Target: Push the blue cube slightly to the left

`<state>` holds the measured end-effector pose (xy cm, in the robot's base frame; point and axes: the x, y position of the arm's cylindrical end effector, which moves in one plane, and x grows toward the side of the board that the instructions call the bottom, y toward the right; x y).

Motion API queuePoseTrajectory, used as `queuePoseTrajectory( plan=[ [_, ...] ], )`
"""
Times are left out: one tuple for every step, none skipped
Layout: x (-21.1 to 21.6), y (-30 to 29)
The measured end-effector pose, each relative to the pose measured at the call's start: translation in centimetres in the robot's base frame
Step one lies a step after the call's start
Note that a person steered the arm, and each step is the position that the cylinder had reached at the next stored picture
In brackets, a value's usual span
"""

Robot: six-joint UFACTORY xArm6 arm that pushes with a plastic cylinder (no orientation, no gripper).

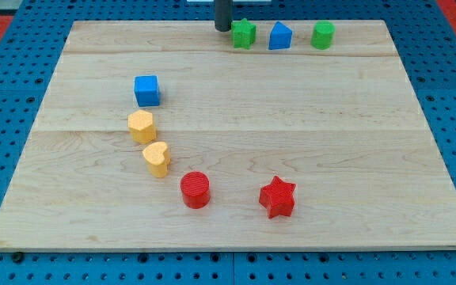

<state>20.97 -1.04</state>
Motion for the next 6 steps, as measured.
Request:
queuePoseTrajectory(
  plan=[
    [0.0,-1.0],
    [3.2,-4.2],
    [9.0,-1.6],
    [14.9,-1.3],
    [16.8,-7.2],
    [17.4,-12.8]
  ],
)
